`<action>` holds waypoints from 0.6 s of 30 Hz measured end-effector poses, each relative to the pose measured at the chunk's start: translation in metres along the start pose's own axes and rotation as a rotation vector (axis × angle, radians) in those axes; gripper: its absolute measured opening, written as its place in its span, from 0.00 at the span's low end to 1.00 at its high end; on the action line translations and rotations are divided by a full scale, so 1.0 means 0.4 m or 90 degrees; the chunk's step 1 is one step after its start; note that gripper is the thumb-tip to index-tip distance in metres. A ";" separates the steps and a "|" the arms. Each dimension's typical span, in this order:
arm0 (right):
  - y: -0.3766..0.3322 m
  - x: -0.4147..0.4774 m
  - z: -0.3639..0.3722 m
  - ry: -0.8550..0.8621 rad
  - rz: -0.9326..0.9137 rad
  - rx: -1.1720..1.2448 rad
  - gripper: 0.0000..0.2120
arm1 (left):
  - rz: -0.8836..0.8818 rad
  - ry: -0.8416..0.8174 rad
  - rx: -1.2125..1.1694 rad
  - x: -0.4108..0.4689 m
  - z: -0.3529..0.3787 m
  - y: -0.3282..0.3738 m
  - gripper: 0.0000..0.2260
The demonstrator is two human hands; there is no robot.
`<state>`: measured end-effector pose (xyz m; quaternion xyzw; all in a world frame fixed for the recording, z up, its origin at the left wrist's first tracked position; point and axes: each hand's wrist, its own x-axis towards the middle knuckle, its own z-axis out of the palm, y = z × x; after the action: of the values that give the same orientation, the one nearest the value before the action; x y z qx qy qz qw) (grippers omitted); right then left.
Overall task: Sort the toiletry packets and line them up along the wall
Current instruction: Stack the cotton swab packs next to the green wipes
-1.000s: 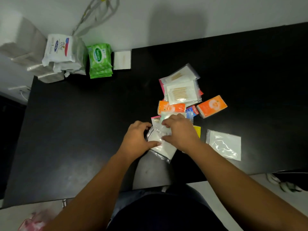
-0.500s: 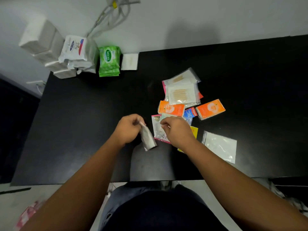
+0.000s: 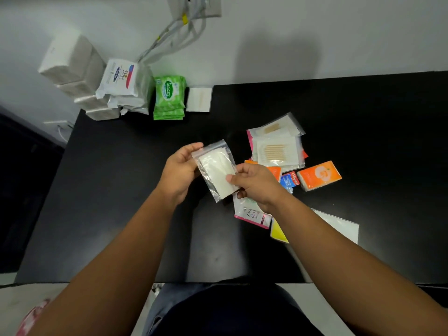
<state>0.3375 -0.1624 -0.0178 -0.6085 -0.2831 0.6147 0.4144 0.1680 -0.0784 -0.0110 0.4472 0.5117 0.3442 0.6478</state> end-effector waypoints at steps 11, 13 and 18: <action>-0.043 0.191 0.114 0.161 -0.048 0.179 0.04 | 0.109 0.051 0.246 0.112 -0.071 -0.016 0.20; -0.053 0.238 0.136 0.175 -0.052 0.179 0.03 | 0.148 0.099 0.296 0.145 -0.078 -0.011 0.20; -0.090 0.362 0.157 0.246 -0.090 0.027 0.04 | 0.289 0.133 0.504 0.273 -0.096 0.023 0.10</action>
<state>0.2939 -0.0109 -0.0555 -0.6849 -0.2276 0.4618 0.5156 0.1571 0.0324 -0.0439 0.7236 0.5555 0.2988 0.2803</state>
